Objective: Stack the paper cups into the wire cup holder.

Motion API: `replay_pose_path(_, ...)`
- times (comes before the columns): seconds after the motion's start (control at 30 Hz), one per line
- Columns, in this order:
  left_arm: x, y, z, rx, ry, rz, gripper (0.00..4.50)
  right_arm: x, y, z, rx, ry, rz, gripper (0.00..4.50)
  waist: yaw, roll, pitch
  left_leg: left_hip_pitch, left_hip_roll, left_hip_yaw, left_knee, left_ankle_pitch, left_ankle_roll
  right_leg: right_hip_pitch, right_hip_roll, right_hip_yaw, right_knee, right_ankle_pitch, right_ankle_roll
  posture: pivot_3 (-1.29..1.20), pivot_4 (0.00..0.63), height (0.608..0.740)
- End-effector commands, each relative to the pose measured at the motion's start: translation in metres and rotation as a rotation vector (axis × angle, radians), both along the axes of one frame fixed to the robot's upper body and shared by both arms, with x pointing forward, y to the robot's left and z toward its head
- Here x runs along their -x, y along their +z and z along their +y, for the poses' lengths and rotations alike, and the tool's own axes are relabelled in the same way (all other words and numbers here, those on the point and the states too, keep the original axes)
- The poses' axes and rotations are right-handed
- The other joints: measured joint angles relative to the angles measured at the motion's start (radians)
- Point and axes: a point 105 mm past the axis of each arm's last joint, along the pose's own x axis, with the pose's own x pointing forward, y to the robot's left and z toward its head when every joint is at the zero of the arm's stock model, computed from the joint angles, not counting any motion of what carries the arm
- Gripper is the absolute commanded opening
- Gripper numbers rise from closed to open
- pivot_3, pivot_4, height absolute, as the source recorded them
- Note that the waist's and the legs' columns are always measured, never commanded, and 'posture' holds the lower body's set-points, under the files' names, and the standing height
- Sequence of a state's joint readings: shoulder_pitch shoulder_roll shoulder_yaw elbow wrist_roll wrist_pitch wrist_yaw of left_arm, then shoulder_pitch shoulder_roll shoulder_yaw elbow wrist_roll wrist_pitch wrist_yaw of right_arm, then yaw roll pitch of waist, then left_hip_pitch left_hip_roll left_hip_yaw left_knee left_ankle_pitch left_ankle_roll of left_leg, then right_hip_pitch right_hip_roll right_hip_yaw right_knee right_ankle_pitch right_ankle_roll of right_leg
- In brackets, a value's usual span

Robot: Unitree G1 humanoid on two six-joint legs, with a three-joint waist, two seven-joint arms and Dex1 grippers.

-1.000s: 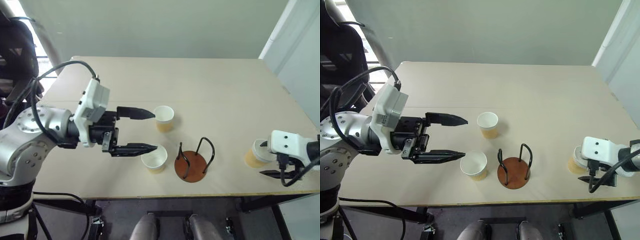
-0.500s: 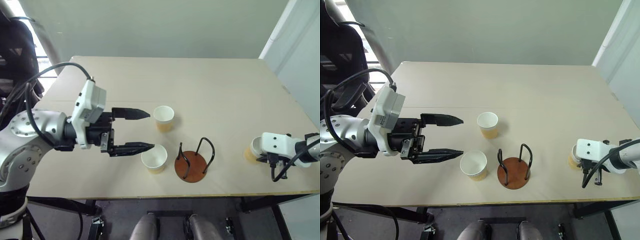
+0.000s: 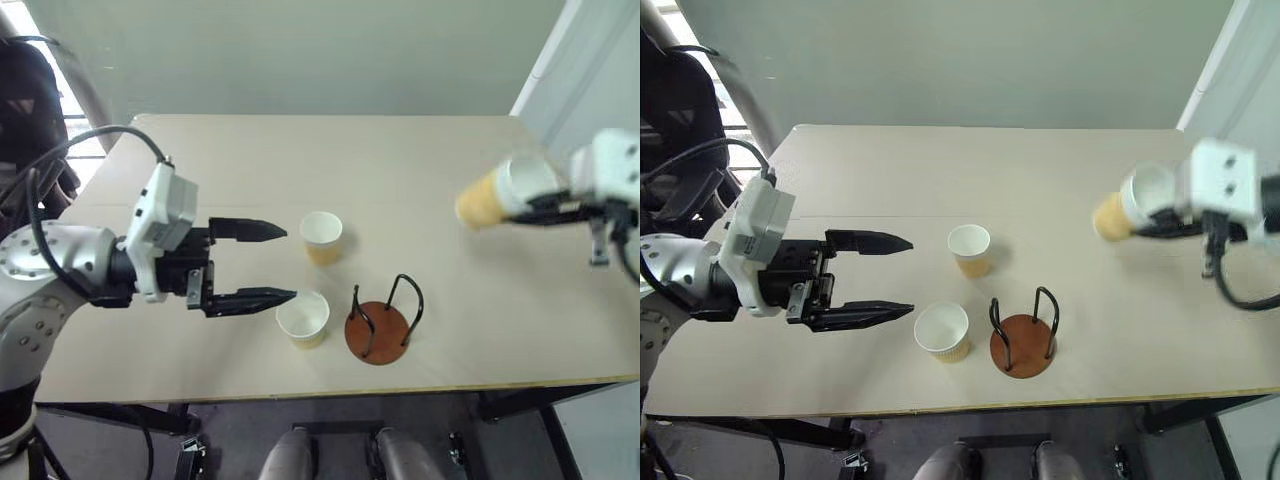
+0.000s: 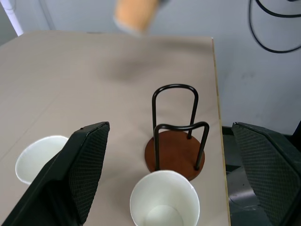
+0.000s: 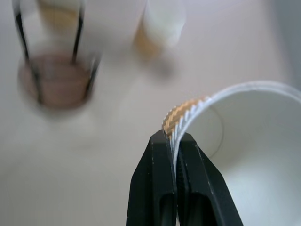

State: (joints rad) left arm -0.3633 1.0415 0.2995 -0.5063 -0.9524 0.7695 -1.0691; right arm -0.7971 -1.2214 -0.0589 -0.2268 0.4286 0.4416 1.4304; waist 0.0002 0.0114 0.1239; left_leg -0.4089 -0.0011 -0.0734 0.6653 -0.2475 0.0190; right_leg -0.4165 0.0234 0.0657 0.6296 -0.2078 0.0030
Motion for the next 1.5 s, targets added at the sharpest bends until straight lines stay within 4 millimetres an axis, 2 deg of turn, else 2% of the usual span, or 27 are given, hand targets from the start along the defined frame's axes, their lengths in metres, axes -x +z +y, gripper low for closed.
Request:
replay_pose_path(0.03, 0.007, 0.005, -0.002, -0.017, -0.014, -0.041, 4.50, 0.015, 0.009, 0.028, -0.072, 0.183, 0.043, 0.02, 0.000, 0.000, 0.001, 0.000, 0.000, 0.000, 0.000, 0.000, 0.000, 0.000, 0.000, 0.000, 0.000, 0.000, 0.000, 0.00, 0.150, 0.740)
replay_pose_path(0.17, 0.010, 0.003, -0.001, -0.028, -0.012, -0.034, 4.50, 0.029, -0.007, 0.056, -0.043, 0.335, 0.117, 0.02, 0.003, 0.001, 0.001, 0.000, 0.000, 0.000, -0.001, 0.002, -0.003, -0.001, 0.000, 0.000, 0.001, -0.001, -0.002, 0.00, 0.150, 0.740)
replay_pose_path(0.3, 0.013, -0.001, 0.000, -0.049, -0.014, -0.020, 4.50, 0.038, -0.024, 0.070, 0.014, 0.426, 0.169, 0.02, 0.002, 0.000, 0.001, 0.000, 0.001, 0.000, -0.001, 0.003, -0.006, -0.001, 0.000, -0.001, 0.001, -0.002, -0.003, 0.00, 0.150, 0.740)
replay_pose_path(0.43, 0.016, -0.004, 0.000, -0.059, -0.016, -0.008, 4.50, 0.037, -0.039, 0.071, 0.087, 0.448, 0.190, 0.02, 0.003, 0.000, 0.001, 0.000, 0.001, 0.000, -0.001, 0.001, -0.003, -0.001, 0.000, -0.001, 0.001, -0.002, -0.004, 0.00, 0.150, 0.740)
replay_pose_path(0.8, 0.019, -0.005, -0.003, -0.067, -0.020, -0.005, 4.50, 0.031, -0.062, 0.072, 0.203, 0.457, 0.188, 0.02, 0.002, 0.000, 0.001, 0.001, 0.001, 0.000, -0.001, 0.000, -0.004, -0.003, 0.000, -0.001, 0.007, -0.001, -0.007, 0.00, 0.150, 0.740)
replay_pose_path(1.13, 0.020, -0.005, -0.005, -0.073, -0.019, -0.001, 4.50, 0.032, -0.068, 0.080, 0.212, 0.485, 0.188, 0.02, 0.000, 0.000, 0.001, 0.002, 0.001, 0.000, -0.001, 0.001, -0.005, -0.005, 0.000, -0.001, 0.014, -0.003, -0.011, 0.00, 0.150, 0.740)
replay_pose_path(1.5, 0.019, -0.005, -0.005, -0.072, -0.017, -0.002, 4.50, 0.026, -0.072, 0.082, 0.228, 0.458, 0.175, 0.02, 0.000, 0.000, 0.002, 0.002, 0.001, 0.000, -0.001, 0.001, -0.006, -0.005, 0.001, -0.001, 0.014, -0.003, -0.011, 0.00, 0.150, 0.740)
